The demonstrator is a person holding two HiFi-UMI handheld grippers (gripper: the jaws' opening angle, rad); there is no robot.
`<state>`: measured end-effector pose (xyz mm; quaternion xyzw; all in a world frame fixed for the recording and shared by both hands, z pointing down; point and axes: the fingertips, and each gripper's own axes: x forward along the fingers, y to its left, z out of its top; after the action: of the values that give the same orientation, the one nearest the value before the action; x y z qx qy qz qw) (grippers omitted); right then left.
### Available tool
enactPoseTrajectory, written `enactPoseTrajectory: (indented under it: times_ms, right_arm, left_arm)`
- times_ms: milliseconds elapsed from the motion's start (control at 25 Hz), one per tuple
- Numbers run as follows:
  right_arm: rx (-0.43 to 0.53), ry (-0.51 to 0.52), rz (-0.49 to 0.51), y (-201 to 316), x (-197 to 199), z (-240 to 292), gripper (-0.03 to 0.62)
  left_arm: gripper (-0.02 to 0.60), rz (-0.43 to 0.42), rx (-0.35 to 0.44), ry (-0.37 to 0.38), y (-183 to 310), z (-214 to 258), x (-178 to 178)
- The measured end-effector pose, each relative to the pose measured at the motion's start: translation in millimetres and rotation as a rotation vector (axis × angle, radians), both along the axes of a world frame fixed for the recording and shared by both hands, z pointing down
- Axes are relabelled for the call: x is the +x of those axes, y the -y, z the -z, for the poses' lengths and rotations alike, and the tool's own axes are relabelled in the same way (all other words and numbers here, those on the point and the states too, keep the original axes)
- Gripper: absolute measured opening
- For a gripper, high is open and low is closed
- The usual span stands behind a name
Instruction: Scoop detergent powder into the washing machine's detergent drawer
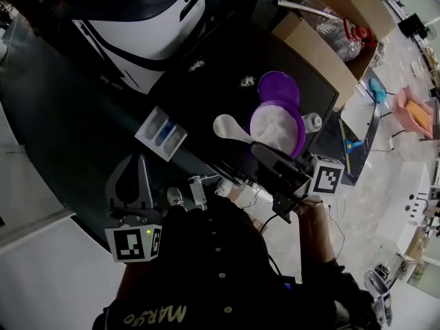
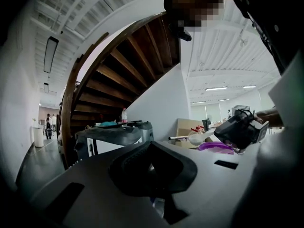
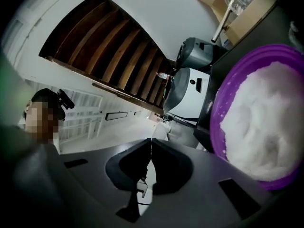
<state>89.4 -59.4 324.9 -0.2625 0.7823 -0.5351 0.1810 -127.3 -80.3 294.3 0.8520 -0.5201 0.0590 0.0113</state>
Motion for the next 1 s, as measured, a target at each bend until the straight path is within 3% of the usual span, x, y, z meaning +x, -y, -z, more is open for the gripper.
enactPoseTrajectory:
  times_ms: [520,840,1000]
  right_arm:
    - [-0.045,0.005,0.131,21.5,-105.5,-23.5,0.029]
    - [-0.029,-0.098,0.142,32.2,-134.6,-57.1,0.029]
    - [-0.082,-0.158,0.110,31.2,-140.3,-92.3,0.029]
  left_arm:
    - [0.012,0.178,0.008,0.032,-27.2,-1.0,-91.5]
    - [0.012,0.188,-0.031,0.026,-25.6,-12.3,-111.3]
    - [0.012,0.171,-0.058,0.023,-20.6,-25.2,-110.2]
